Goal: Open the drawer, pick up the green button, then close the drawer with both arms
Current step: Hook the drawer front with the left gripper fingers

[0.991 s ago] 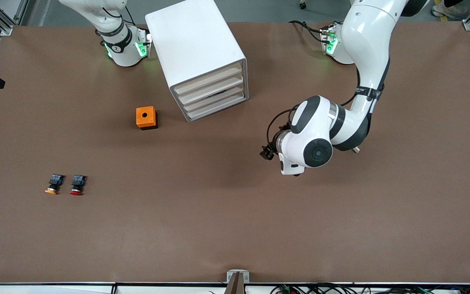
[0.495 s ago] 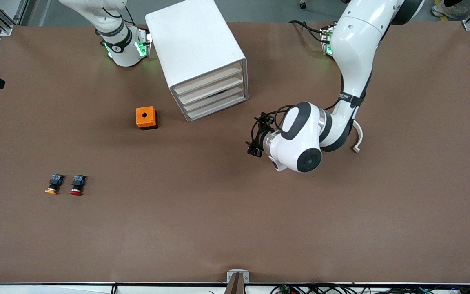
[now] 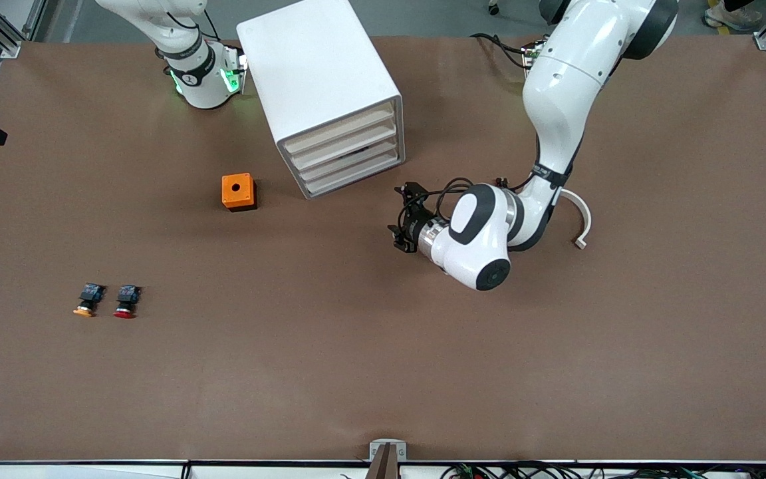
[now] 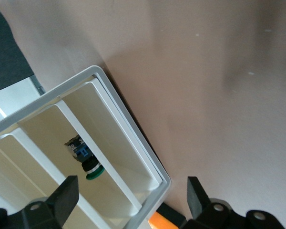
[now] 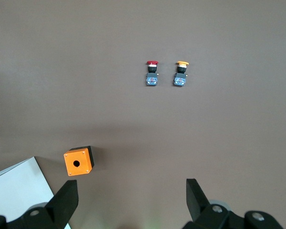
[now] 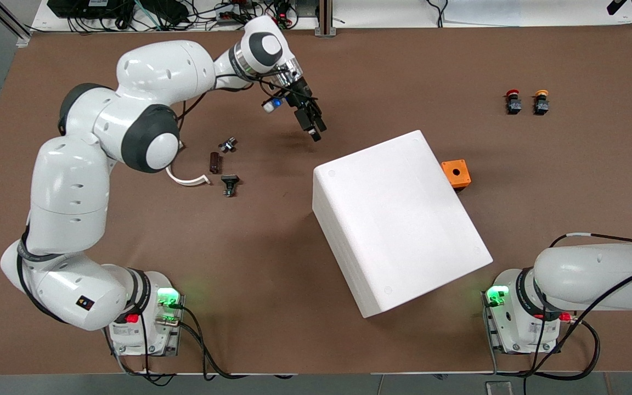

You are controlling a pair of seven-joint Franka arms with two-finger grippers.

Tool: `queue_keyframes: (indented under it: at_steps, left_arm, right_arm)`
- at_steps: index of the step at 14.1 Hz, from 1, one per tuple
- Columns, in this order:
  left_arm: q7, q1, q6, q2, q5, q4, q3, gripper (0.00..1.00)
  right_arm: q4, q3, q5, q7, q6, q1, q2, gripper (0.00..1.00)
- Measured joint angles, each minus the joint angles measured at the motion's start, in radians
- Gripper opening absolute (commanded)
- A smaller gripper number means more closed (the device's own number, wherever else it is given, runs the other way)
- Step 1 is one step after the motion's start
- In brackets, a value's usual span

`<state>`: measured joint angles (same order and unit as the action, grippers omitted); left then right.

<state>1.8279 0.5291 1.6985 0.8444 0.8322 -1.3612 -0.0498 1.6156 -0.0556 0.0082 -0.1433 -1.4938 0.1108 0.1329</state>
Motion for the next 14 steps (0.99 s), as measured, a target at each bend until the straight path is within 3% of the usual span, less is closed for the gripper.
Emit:
queue_keyframes:
  at_steps: [9,14]
  left_arm:
    - [0.083,0.041,-0.126,0.087,0.068,-0.006,-0.038,1.0]
    - [0.142,0.046,-0.192,0.11,0.071,-0.023,-0.053,0.65]
  right_arm:
    - [0.0,0.0,0.0,-0.001,0.0,0.0,0.0,1.0]
    - [0.0,0.0,0.0,-0.001,0.0,0.0,0.0,1.0]
